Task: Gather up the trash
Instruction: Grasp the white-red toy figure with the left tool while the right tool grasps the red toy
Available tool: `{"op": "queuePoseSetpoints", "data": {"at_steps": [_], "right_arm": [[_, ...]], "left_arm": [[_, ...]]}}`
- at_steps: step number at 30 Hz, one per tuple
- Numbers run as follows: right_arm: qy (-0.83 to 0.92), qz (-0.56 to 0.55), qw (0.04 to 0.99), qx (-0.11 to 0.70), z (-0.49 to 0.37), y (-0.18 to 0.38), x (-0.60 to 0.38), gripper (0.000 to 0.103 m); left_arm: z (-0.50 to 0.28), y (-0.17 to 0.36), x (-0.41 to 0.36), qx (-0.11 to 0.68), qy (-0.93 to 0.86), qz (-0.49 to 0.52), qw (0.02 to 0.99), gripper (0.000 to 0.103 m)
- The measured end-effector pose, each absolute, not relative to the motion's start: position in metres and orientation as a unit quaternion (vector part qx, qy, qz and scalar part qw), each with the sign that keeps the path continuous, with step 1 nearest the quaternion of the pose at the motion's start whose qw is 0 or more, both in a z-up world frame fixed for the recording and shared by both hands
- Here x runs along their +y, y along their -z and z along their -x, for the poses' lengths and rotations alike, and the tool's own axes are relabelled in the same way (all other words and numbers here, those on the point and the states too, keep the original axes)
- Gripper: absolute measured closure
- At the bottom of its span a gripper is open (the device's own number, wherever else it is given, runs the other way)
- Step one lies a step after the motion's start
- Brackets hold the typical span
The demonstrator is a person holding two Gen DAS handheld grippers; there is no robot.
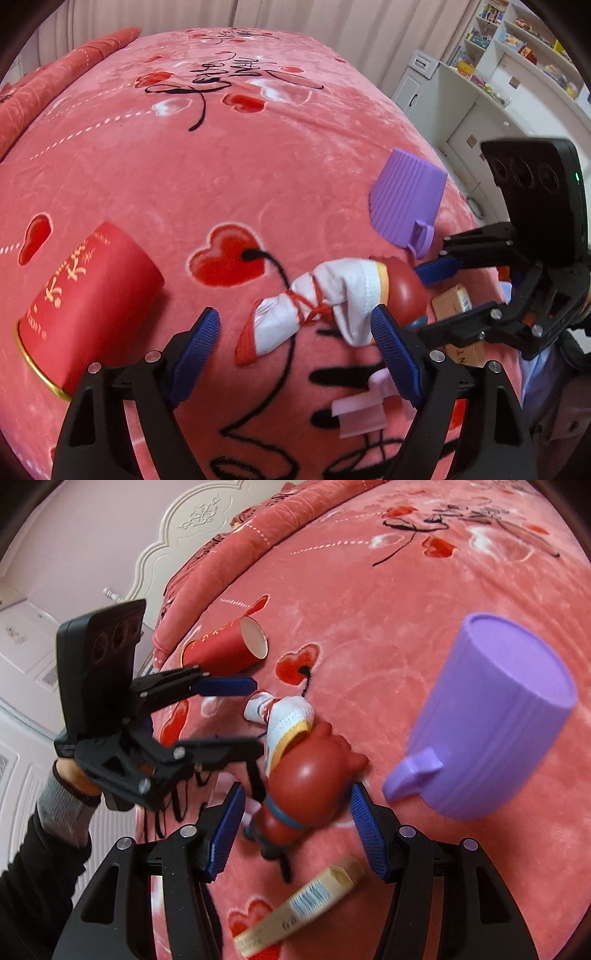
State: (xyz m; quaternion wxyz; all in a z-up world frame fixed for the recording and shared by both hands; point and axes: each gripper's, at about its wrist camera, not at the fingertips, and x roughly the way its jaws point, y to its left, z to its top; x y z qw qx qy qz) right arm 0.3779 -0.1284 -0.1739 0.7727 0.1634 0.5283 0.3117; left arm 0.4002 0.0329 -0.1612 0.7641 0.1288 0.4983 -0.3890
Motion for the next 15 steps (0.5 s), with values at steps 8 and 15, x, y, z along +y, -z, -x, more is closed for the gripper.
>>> {"op": "queuePoseSetpoints", "data": {"at_steps": [8,15], "right_arm": [[-0.311,-0.111,0.791,0.515,-0.381,0.177,-0.121,0.061],[-0.309,-0.135,0.815,0.472,-0.373,0.149,-0.15,0.062]], "left_arm": [[-0.403,0.167,0.024,0.48,0.403,-0.155,0.764,0.02],[-0.403,0.173,0.012,0.482,0.401,-0.152,0.764,0.041]]}}
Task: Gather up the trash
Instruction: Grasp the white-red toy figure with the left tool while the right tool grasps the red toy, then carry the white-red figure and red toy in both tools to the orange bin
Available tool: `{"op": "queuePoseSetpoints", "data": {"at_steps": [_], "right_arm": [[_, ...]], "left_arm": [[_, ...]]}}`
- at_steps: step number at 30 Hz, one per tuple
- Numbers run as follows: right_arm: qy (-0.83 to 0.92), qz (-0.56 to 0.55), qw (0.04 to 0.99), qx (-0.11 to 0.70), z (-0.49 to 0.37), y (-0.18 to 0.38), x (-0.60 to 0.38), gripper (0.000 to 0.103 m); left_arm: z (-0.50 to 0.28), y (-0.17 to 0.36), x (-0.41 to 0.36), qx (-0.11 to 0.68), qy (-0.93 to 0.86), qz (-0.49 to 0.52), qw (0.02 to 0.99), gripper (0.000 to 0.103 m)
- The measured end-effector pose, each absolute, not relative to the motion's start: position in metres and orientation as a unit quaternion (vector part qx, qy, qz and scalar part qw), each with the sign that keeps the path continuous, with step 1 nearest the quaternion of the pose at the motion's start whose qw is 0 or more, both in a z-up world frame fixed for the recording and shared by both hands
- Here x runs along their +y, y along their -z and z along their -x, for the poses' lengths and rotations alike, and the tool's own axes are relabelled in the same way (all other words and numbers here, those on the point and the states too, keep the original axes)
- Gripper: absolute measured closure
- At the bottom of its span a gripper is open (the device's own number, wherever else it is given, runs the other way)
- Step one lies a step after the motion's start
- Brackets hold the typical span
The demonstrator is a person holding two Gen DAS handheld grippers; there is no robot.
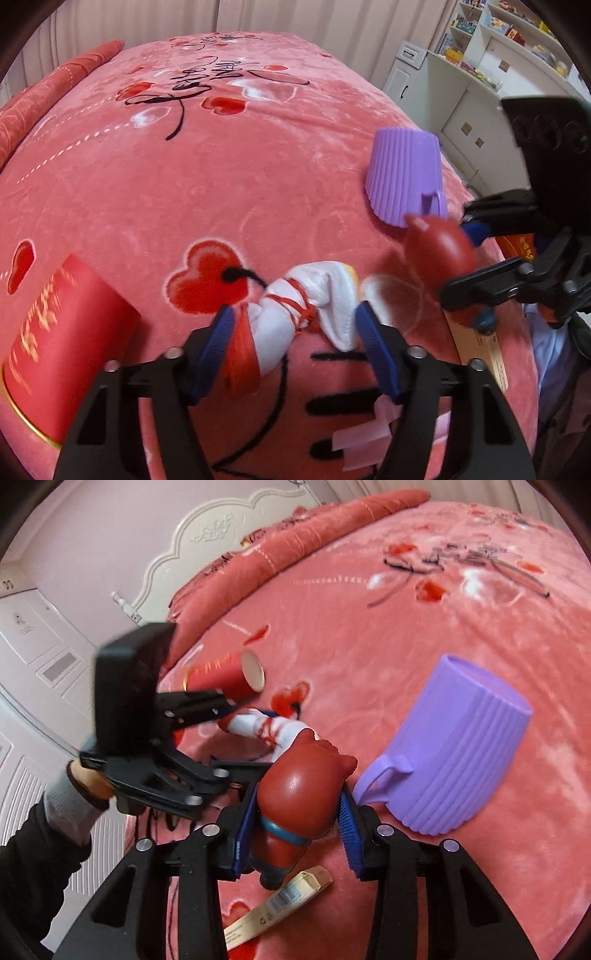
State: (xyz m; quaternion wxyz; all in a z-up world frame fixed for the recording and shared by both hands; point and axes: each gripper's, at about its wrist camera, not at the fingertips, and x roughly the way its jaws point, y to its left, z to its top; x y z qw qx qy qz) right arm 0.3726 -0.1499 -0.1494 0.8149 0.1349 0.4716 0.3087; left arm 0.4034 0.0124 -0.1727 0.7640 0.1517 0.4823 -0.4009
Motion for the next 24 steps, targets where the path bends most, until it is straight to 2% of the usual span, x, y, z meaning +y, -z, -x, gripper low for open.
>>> {"op": "queuePoseSetpoints", "data": {"at_steps": [3,10,16,24], "right_arm": [[-0.326,-0.144,0.814,0.459,-0.367,0.141,-0.148,0.062],[-0.331,-0.156,0.822,0.437,-0.347,0.124,-0.158,0.062],[-0.318,-0.16,0.831,0.427,-0.325,0.113,-0.18,0.062],[-0.304,-0.153,0.841,0.42,-0.305,0.104,-0.202,0.062]], "left_arm": [[-0.402,0.17,0.008,0.486,0.397,-0.149,0.764,0.055],[-0.408,0.168,0.007,0.49,0.365,-0.103,0.785,0.073],[-0.409,0.165,-0.004,0.487,0.34,-0.083,0.8,0.077],[-0.372,0.128,-0.002,0.465,0.331,-0.078,0.817,0.077]]}}
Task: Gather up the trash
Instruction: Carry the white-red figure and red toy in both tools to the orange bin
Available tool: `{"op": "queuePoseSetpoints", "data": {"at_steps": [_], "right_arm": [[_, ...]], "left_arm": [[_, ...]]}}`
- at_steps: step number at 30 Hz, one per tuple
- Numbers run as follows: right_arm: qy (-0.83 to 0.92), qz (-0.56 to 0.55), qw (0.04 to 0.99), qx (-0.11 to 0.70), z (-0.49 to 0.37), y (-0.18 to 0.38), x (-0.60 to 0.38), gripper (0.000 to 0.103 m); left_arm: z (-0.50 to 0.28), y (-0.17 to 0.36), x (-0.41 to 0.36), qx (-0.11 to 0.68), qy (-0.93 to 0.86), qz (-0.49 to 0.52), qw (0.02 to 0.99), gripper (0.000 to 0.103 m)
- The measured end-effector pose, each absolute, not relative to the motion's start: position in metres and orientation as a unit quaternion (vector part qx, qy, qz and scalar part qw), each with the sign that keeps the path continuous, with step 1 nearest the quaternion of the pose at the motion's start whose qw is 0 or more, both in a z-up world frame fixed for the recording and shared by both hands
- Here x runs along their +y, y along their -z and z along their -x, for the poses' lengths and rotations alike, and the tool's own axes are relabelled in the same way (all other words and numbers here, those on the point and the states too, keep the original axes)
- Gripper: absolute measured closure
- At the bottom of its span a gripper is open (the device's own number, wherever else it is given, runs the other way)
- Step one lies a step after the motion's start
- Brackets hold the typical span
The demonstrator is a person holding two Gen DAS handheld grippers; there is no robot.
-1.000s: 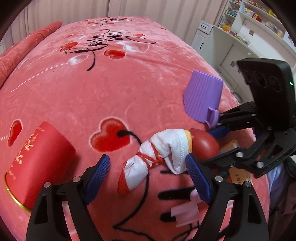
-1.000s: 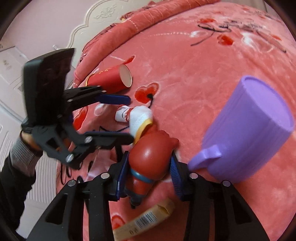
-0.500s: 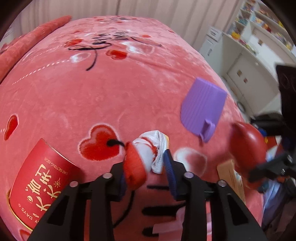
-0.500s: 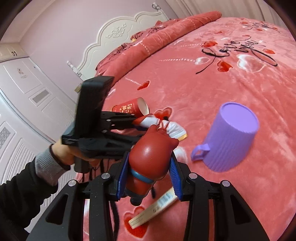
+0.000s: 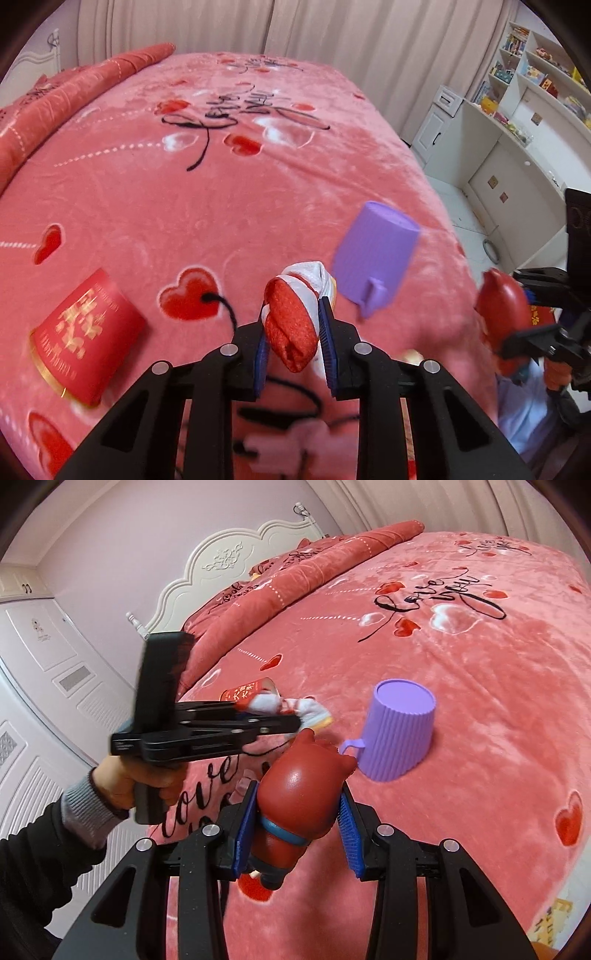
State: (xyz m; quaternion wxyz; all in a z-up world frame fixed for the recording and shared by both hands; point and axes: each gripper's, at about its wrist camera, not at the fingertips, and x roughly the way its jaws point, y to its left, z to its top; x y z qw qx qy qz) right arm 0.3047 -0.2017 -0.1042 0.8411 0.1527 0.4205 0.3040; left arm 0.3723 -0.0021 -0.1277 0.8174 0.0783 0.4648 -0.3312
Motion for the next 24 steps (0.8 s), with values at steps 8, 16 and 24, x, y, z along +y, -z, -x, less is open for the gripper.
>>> {"op": "queuePoseSetpoints", "data": {"at_steps": [8,16,24], "right_arm": [[-0.313,-0.144,0.848,0.402,-0.26,0.076,-0.215,0.062],[-0.323,-0.133,0.852,0.389,-0.202,0.052,-0.224,0.062],[-0.326,-0.113,0.857,0.383,-0.13,0.041,-0.236,0.062]], "left_arm": [[-0.305,0.093,-0.001,0.453,0.31,-0.098,0.83,0.077],[-0.222,0.065,-0.014,0.436,0.304,-0.095,0.842,0.077],[-0.155,0.05,-0.034,0.423,0.307,-0.096,0.847,0.077]]}}
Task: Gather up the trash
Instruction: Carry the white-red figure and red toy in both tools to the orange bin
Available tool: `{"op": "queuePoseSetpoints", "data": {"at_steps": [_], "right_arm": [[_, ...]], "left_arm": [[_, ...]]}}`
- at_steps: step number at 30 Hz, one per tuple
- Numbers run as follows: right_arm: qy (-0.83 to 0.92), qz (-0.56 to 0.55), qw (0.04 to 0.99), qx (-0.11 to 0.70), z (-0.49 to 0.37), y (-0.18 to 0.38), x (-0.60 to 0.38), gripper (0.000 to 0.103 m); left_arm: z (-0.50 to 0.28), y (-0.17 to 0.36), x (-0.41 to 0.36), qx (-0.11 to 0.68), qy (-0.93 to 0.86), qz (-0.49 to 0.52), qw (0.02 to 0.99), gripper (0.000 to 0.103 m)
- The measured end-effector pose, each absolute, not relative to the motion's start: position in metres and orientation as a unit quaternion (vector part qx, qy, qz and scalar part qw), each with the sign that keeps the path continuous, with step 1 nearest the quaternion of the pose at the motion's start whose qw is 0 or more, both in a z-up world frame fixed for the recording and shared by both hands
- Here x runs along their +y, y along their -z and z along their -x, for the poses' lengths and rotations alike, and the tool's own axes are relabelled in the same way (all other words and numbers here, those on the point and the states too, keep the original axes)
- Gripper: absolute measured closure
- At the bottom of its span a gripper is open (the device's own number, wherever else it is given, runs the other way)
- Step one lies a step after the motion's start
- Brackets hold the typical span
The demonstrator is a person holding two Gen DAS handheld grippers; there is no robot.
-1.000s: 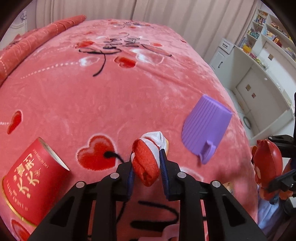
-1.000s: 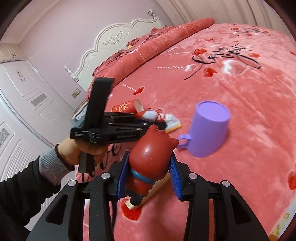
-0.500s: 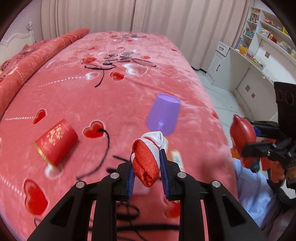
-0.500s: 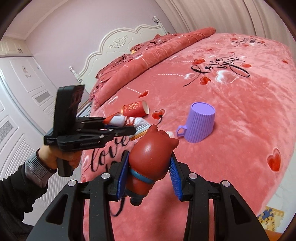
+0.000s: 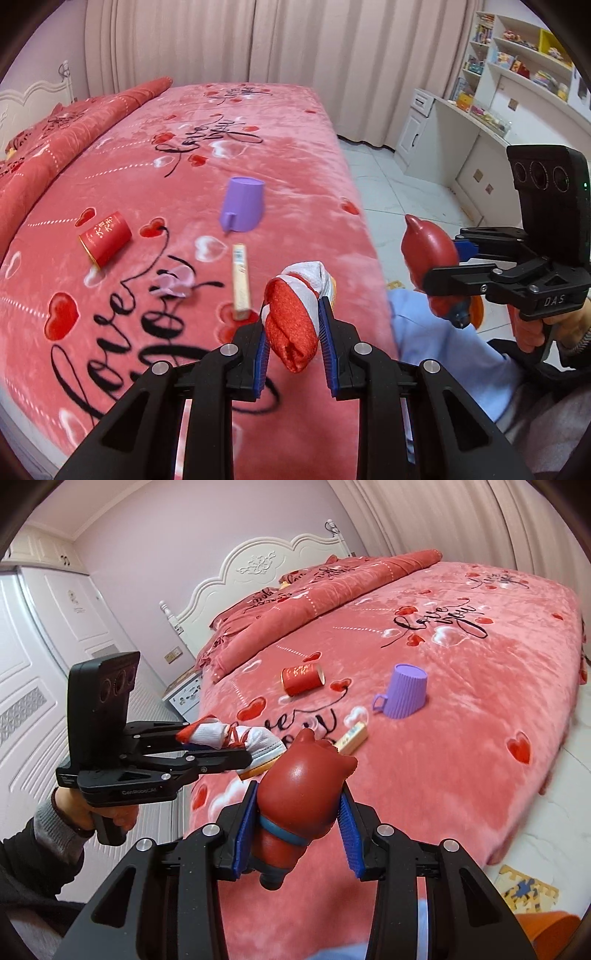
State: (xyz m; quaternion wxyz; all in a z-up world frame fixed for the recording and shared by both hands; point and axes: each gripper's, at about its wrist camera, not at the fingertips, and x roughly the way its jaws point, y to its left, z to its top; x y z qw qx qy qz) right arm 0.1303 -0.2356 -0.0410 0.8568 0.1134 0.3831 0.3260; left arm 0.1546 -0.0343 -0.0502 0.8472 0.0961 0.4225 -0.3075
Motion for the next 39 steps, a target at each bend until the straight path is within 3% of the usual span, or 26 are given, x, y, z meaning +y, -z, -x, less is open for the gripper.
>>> {"op": "queuePoseSetpoints", "data": {"at_steps": [21,39], "right_arm": [[-0.208,-0.178,0.893,0.357,-0.028,0.048,-0.378,0.062],[0.025,-0.252,0.9,0.355,0.071,0.099,-0.576,0.062]], "left_arm": [[-0.098,0.056,-0.186,0.402,0.424,-0.153,0.797,0.077],[-0.082,0.114,-0.371,0.42,0.563,-0.211,0.68,0.077]]}}
